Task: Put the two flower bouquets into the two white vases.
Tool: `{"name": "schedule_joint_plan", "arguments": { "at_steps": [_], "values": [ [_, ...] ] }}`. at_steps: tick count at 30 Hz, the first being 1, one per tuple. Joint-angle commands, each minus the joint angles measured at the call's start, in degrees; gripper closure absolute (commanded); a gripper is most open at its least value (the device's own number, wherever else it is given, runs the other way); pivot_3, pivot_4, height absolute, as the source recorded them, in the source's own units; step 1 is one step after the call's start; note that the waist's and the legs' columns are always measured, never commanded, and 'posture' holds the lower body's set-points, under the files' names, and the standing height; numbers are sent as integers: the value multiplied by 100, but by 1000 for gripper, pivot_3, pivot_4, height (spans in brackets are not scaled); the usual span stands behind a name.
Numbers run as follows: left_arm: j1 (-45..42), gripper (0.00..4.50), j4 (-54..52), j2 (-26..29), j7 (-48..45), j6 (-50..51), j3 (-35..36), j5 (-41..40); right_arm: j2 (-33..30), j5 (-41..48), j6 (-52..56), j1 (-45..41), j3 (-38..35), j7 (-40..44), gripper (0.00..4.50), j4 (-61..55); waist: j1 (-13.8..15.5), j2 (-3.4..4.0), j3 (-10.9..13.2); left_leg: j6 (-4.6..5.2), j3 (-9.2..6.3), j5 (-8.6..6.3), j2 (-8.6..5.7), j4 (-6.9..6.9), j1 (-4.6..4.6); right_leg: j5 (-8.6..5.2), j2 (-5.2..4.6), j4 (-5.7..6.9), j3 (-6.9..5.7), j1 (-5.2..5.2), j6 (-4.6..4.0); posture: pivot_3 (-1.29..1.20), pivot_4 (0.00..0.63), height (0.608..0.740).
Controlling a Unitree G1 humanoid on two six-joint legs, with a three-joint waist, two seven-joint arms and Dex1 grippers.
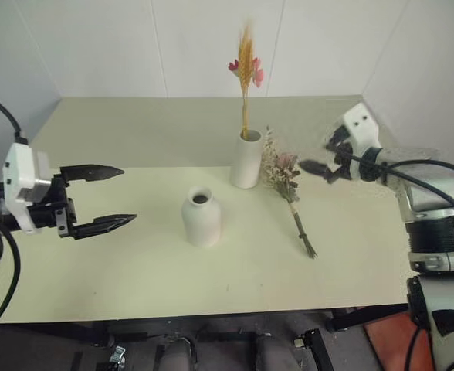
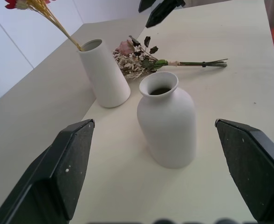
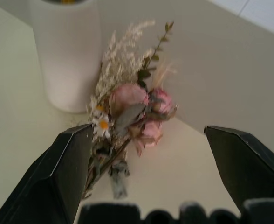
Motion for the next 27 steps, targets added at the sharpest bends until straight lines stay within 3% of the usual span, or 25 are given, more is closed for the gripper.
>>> {"name": "schedule_joint_plan", "arguments": {
  "at_steps": [1, 10, 22, 27],
  "values": [
    [-175, 0, 57, -31, -38, -179, -109, 19, -115, 57, 1159, -217, 346, 83, 18, -199, 13, 0, 0, 0, -1, 0, 0, 0, -1, 0, 2, -1, 0, 0, 0, 0, 150, 740],
    [-198, 0, 47, -104, -45, -293, -208, 60, -316, 346, 2234, -250, 1127, 516, 18, -368, 75, -1, 0, 0, -3, 0, -3, 2, -18, -1, 2, -10, 2, -5, 2, 0, 150, 740],
    [-163, 0, 83, -123, 33, -307, -190, 127, 278, -1, 1631, -789, 1777, 330, 18, 820, 91, -2, -1, 0, -5, 0, -2, 3, -17, -1, 5, -10, 2, -5, 3, 0, 150, 740],
    [29, 0, -48, -109, 92, -257, -37, 69, 451, -154, 1608, -1039, 1883, 361, 1250, 1404, 103, -2, -1, 0, -4, 0, -1, 3, -19, -1, 5, -9, 1, -7, 2, 0, 150, 740]
  ]
}}
